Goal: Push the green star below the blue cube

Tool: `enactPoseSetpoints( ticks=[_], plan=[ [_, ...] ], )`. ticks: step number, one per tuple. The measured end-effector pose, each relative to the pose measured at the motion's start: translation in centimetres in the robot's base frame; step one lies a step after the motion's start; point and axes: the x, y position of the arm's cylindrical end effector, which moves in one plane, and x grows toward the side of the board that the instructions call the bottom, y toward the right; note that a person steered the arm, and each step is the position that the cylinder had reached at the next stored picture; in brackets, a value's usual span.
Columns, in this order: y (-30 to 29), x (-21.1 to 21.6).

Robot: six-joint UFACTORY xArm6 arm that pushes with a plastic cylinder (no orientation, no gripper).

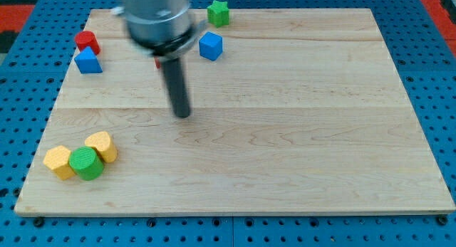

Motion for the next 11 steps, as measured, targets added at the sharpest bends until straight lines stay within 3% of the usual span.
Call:
enactPoseSetpoints(
  ticks=[2,4,5,6,7,8,9,10,11],
  plan=[
    [11.3,-11.4],
    [12.2,-23.5],
    [9.2,-24.1],
    [2.7,-23.3],
    [-0.6,-18.9],
    [0.2,-17.5],
    [-5.6,-16.9],
    [-8.5,-20.2],
    [-6.5,-24.3]
  ],
)
